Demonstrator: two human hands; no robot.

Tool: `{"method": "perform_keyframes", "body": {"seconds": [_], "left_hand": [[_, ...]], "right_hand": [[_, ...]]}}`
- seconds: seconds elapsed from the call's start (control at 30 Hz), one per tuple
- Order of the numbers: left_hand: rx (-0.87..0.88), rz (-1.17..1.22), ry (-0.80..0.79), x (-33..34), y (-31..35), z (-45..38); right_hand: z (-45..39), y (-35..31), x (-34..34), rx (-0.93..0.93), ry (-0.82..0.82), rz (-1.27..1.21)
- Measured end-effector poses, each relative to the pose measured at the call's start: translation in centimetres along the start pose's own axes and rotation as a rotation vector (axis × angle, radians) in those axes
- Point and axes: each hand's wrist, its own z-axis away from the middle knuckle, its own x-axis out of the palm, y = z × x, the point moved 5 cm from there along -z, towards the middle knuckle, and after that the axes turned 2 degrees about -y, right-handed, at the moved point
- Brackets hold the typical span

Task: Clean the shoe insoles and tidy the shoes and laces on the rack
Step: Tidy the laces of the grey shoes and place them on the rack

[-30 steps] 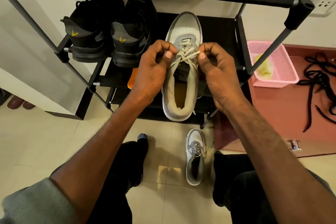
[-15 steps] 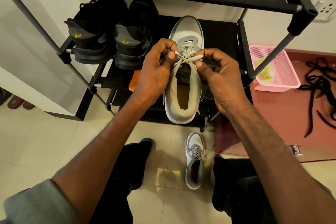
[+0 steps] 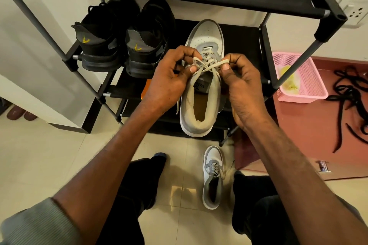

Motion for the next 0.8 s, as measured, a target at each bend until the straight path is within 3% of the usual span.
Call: {"method": "perform_keyframes", "body": {"seconds": [0.33,0.8], "left_hand": [[-0.145,0.103,0.101,-0.08,-0.92,0.02],[-0.174,0.215,0.156,-0.91,-0.95,0.27]], "right_hand": [[-0.16,0.36,0.39,0.014,0.021,0.055],[-0.64,0.73,-0.13,0.118,0.068,-0.145]]}}
